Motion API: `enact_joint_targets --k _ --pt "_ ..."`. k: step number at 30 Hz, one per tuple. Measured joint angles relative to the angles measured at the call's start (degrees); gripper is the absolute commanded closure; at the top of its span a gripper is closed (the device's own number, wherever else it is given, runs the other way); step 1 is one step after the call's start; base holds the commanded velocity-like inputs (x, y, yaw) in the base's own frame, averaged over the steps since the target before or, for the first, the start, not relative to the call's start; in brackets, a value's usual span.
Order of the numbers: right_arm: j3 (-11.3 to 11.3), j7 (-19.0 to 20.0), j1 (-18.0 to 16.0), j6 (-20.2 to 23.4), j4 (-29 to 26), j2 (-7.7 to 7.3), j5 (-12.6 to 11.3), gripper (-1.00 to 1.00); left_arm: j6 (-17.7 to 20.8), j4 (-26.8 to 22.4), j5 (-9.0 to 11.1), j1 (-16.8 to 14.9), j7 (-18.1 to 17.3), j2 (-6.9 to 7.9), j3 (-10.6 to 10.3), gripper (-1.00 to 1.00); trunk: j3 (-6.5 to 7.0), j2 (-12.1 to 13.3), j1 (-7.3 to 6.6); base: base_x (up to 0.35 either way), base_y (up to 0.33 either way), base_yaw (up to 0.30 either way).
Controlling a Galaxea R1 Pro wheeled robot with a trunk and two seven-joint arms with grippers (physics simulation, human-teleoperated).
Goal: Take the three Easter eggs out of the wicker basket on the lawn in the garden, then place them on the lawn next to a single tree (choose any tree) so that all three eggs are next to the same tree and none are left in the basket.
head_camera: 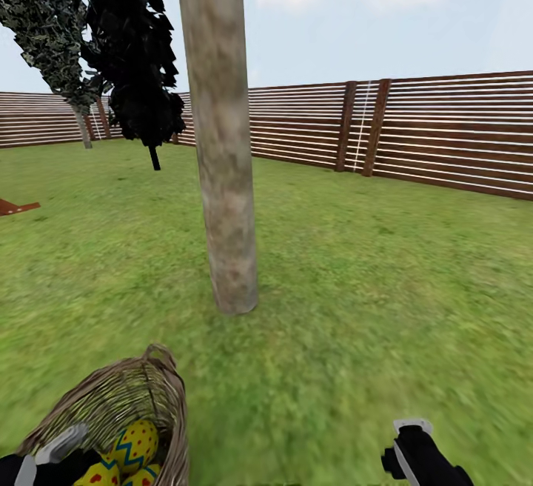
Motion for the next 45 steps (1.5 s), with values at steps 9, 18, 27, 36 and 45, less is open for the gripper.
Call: enact_joint_targets --k 9,18,27,36,45 --pt "0.0 0.0 0.0 0.0 0.2 -0.02 0.0 -1.0 0.0 -1.2 0.0 0.0 0.1 -0.5 -0.1 -1.0 -2.0 -0.1 0.23 0.0 0.0 0.0" --pt "0.0 0.0 0.0 0.0 0.2 -0.02 0.0 -1.0 -0.1 -1.1 0.0 0.0 0.2 -1.21 -0.2 -1.0 -3.78 -0.2 0.43 0.0 0.0 0.0" --pt "0.0 0.0 0.0 0.0 0.3 0.07 0.0 -1.0 -0.1 -1.1 -0.2 0.0 0.0 -1.21 -0.2 -1.0 -3.78 -0.2 0.42 0.116 0.0 0.0" --pt "0.0 0.0 0.0 0.0 0.2 0.04 -0.1 -1.0 0.0 -1.4 -0.2 0.0 0.0 -0.7 -0.1 -1.0 -4.44 -0.3 0.52 0.003 0.0 0.0" --pt "0.0 0.0 0.0 0.0 0.2 0.05 -0.1 -1.0 -0.1 -1.4 -0.1 0.0 0.0 -0.59 0.0 -1.0 -5.55 -0.3 0.64 0.0 0.0 0.0"
